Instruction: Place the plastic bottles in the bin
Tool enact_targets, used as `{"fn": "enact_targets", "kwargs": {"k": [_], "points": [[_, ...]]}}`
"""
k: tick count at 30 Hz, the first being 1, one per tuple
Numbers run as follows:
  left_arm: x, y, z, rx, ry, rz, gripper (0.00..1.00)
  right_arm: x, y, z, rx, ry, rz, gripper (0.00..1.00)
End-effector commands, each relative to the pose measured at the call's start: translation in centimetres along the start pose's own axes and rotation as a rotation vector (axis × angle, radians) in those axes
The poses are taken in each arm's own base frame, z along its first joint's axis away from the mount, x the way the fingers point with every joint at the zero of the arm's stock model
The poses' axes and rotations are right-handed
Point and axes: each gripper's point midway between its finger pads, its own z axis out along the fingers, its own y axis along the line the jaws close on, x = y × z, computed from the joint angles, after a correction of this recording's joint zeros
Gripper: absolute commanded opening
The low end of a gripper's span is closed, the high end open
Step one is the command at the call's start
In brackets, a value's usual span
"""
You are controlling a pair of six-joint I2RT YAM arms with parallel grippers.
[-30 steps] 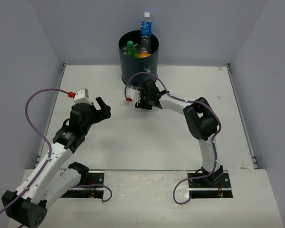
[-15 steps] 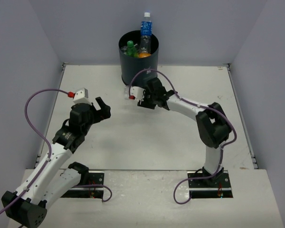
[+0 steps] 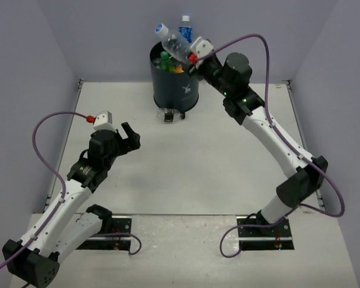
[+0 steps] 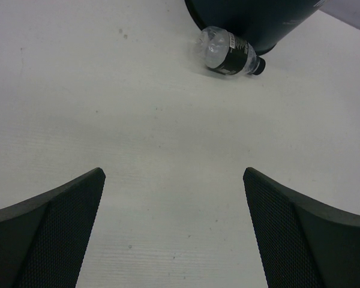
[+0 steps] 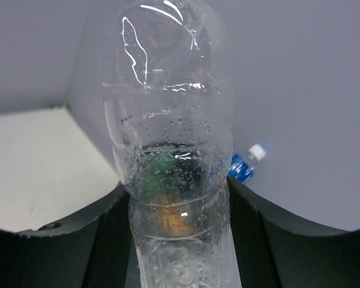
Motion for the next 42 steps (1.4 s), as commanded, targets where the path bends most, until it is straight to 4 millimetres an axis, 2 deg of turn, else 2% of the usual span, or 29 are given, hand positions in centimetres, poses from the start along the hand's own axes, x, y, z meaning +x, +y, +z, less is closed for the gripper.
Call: {"fn": "enact_targets", "kwargs": {"k": [1,2,4,6,8,10,11,17,21,24,27,28,30,32,35,39,42], "points": [[-1.8,-0.9,0.1,0.023,-0.055,-0.024,1.00,0.5,-4.1,5.0,0.148,-0.090,0.211,0.21],[-1.9,-0.9,0.2,0.020,-0.058,-0.024,1.00,1.3,-5.1,6.6,0.177,-0.107,0.250,0.22],[-2.1,-1.0,0.3,0.022,-0.062,-0.022,1.00,2.2,-5.7,8.0,0.197,-0.123,0.277,0.23],[-2.5,-1.4,0.3,0.035,-0.070,-0.018,1.00,4.3,-6.6,10.4,0.221,-0.155,0.315,0.26],[-2.8,-1.6,0.5,0.035,-0.073,-0.010,1.00,4.2,-7.4,11.6,0.240,-0.212,0.316,0.28],[-2.9,-1.6,0.5,0.032,-0.074,-0.007,1.00,7.3,-6.8,12.9,0.257,-0.199,0.317,0.30],[-2.9,-1.6,0.6,0.031,-0.074,-0.007,1.00,8.3,-6.6,13.1,0.260,-0.194,0.317,0.31],[-2.8,-1.3,0.7,0.023,-0.078,-0.008,1.00,15.8,-6.1,13.8,0.283,-0.057,0.339,0.32],[-2.7,-1.3,0.6,0.025,-0.076,-0.009,1.00,20.0,-5.4,13.4,0.278,0.059,0.328,0.32],[-2.7,-1.3,0.6,0.027,-0.076,-0.013,1.00,22.5,-4.1,12.6,0.264,0.156,0.385,0.32],[-2.7,-1.4,0.5,0.028,-0.077,-0.015,1.00,24.8,-1.7,11.5,0.196,0.261,0.466,0.33],[-2.8,-1.4,0.5,0.029,-0.079,-0.014,1.00,24.4,-0.8,11.3,0.146,0.270,0.477,0.34],[-2.9,-1.5,0.5,0.030,-0.079,-0.013,1.00,24.6,0.7,10.6,0.089,0.295,0.492,0.48],[-2.8,-1.5,0.5,0.034,-0.077,-0.013,1.00,23.8,0.8,10.0,0.080,0.285,0.482,0.70],[-2.7,-1.8,0.7,0.045,-0.070,-0.015,1.00,21.7,-0.1,9.7,0.084,0.251,0.453,0.84],[-2.2,-2.1,1.0,0.056,-0.053,-0.020,1.00,18.5,-1.3,9.5,0.079,0.198,0.416,0.98],[-2.2,-2.3,1.2,0.067,-0.047,-0.020,1.00,16.5,-2.4,9.5,0.100,0.157,0.397,0.99]]}}
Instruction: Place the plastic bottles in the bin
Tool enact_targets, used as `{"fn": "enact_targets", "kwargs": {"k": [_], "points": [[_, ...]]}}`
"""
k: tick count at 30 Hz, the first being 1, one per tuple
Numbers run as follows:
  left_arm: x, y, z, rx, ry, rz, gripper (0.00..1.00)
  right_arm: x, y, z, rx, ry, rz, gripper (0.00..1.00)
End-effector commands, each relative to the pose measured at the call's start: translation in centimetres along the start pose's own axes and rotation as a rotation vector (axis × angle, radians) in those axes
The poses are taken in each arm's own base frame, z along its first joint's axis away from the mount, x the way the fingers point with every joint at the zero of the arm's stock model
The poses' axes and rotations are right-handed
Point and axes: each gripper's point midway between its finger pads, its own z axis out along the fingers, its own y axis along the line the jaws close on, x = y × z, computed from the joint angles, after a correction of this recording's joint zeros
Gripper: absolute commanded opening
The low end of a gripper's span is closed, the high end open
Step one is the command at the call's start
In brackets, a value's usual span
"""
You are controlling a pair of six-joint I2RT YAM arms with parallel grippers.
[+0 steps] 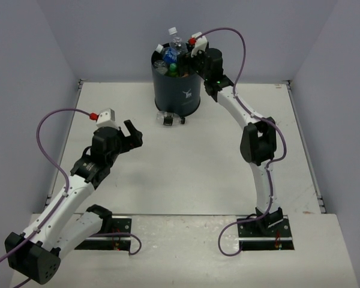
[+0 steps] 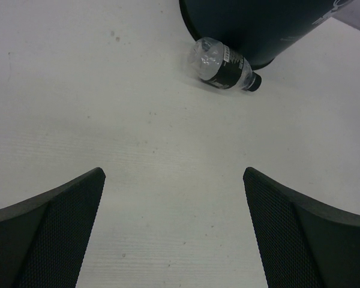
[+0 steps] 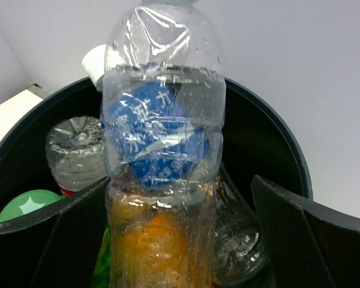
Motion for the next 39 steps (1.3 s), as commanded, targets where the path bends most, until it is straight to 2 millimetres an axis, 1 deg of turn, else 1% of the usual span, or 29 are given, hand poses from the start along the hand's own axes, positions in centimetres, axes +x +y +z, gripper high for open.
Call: {"fn": "enact_targets", "kwargs": {"k": [1,4,7,10,11,13,14,16,18,19,20,21,22,23,24,26,27,28,29,32,33,34,37,38,39], "points": [[-2.2,-1.7,0.1,0.059,-0.054,-0.020,1.00,-7.9,1.3,-2.6,-0.038,-0.119,-0.040,0.99],[-2.1,-2.1,0.1,0.078,-0.050,-0.022,1.00,-11.0,1.2,-3.6,-0.036,-0.179,-0.057,0.99],[-2.1,-2.4,0.2,0.092,-0.045,-0.027,1.00,-14.5,1.0,-4.9,-0.023,-0.247,-0.077,0.99],[-1.9,-2.7,0.4,0.103,-0.040,-0.035,1.00,-18.4,0.9,-7.0,0.000,-0.319,-0.081,0.99],[-1.8,-2.7,0.5,0.104,-0.037,-0.038,1.00,-19.1,0.9,-7.6,0.003,-0.333,-0.080,0.99],[-1.5,-2.8,0.9,0.102,-0.026,-0.045,1.00,-19.9,0.9,-8.7,0.009,-0.352,-0.078,0.99],[-1.3,-2.9,1.2,0.102,-0.015,-0.051,1.00,-20.5,1.0,-9.6,0.015,-0.366,-0.075,0.99],[-0.7,-3.2,1.8,0.110,0.011,-0.058,1.00,-21.1,0.8,-11.5,0.038,-0.381,-0.069,0.99],[-0.4,-3.4,2.3,0.113,0.029,-0.070,1.00,-21.0,0.6,-13.0,0.064,-0.376,-0.059,0.99],[-0.1,-3.7,2.7,0.119,0.042,-0.089,1.00,-22.1,0.6,-15.2,0.083,-0.400,-0.049,0.99],[0.2,-4.0,3.2,0.126,0.055,-0.105,1.00,-21.7,0.4,-16.6,0.108,-0.394,-0.028,0.99],[0.4,-4.4,3.7,0.133,0.068,-0.118,1.00,-19.6,0.1,-17.1,0.133,-0.356,0.001,0.99],[0.6,-4.7,4.1,0.136,0.077,-0.145,1.00,-18.9,0.1,-18.3,0.147,-0.351,0.012,0.99],[0.7,-5.0,4.7,0.133,0.087,-0.169,1.00,-17.8,0.0,-19.8,0.164,-0.343,0.034,0.99],[0.8,-5.3,5.6,0.126,0.096,-0.188,1.00,-16.2,0.0,-21.6,0.186,-0.331,0.069,0.99],[1.1,-6.1,6.9,0.115,0.118,-0.227,1.00,-14.3,-0.5,-24.5,0.248,-0.357,0.122,0.99],[1.2,-6.5,7.5,0.111,0.129,-0.248,1.00,-13.4,-0.8,-25.8,0.278,-0.369,0.145,0.99],[1.3,-7.1,8.1,0.103,0.136,-0.270,1.00,-12.4,-1.0,-26.5,0.299,-0.360,0.162,0.99],[1.2,-7.4,9.2,0.077,0.128,-0.281,1.00,-10.7,-1.0,-27.5,0.318,-0.336,0.185,0.99],[1.5,-8.2,11.6,0.004,0.107,-0.337,1.00,-6.3,-1.7,-29.1,0.396,-0.239,0.242,0.99],[1.8,-8.5,12.5,-0.013,0.110,-0.352,1.00,-5.3,-1.9,-29.6,0.415,-0.218,0.255,0.99],[2.2,-8.8,13.3,-0.024,0.118,-0.362,1.00,-4.7,-1.9,-30.2,0.431,-0.206,0.271,0.99],[3.7,-9.7,15.7,-0.042,0.164,-0.392,1.00,-2.4,-2.1,-31.0,0.458,-0.180,0.285,0.99],[4.4,-10.0,16.7,-0.045,0.182,-0.403,1.00,-0.8,-2.2,-31.1,0.470,-0.154,0.284,0.99],[4.7,-10.2,17.3,-0.048,0.181,-0.410,1.00,0.0,-2.2,-31.2,0.477,-0.135,0.285,0.99]]}}
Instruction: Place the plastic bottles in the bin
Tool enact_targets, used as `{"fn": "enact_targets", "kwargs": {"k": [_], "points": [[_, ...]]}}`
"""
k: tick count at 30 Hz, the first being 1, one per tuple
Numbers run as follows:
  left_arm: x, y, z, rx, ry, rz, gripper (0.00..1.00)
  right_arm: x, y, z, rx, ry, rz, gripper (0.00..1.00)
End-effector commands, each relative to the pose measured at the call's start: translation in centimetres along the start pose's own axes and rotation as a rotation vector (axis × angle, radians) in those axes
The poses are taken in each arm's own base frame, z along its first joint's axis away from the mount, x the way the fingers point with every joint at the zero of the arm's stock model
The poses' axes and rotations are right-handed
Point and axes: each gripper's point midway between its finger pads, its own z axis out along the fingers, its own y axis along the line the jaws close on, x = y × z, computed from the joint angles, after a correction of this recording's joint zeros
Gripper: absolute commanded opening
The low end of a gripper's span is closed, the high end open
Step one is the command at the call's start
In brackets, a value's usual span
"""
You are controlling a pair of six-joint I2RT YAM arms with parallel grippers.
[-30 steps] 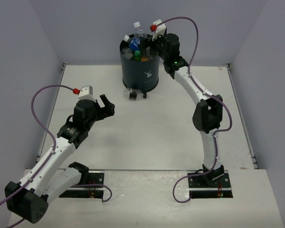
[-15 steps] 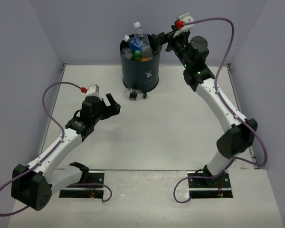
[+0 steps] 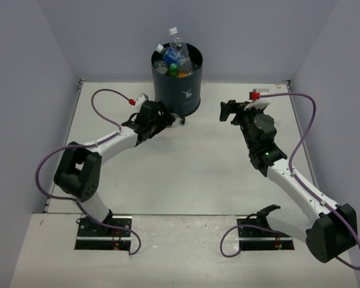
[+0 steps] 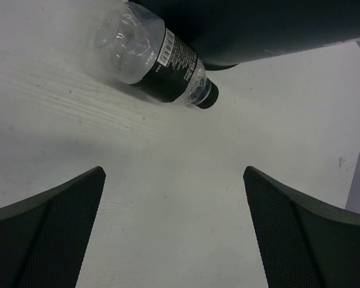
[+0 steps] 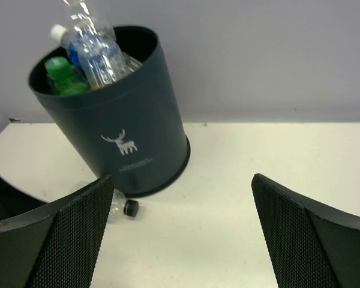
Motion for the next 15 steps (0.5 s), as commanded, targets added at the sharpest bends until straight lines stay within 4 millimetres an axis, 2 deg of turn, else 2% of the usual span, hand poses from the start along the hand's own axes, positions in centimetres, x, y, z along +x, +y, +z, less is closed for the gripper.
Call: {"fn": "enact_targets", "kwargs": {"k": [1,3,5,8,15], "points": [[-0.8,-2.1,3.0,0.007,-0.052,-0.115,1.00,1.6,-2.0,-1.2,0.098,0.006,0.059,0.99],[-1.1,-2.2,4.7,-0.019,-0.077,-0.119,1.00,3.4,-2.7,-1.8,0.125,0.051,0.060,0.99],[-0.8,-1.4,6.3,-0.077,-0.075,-0.106,1.00,4.6,-3.5,-2.3,0.155,0.068,0.055,0.99],[-1.4,-2.1,7.4,-0.103,-0.086,-0.107,1.00,4.7,-4.3,-2.7,0.186,0.060,0.052,0.99],[-0.3,0.0,10.0,-0.196,-0.102,-0.191,1.00,5.6,-4.3,-4.1,0.155,0.068,0.055,0.99]]}}
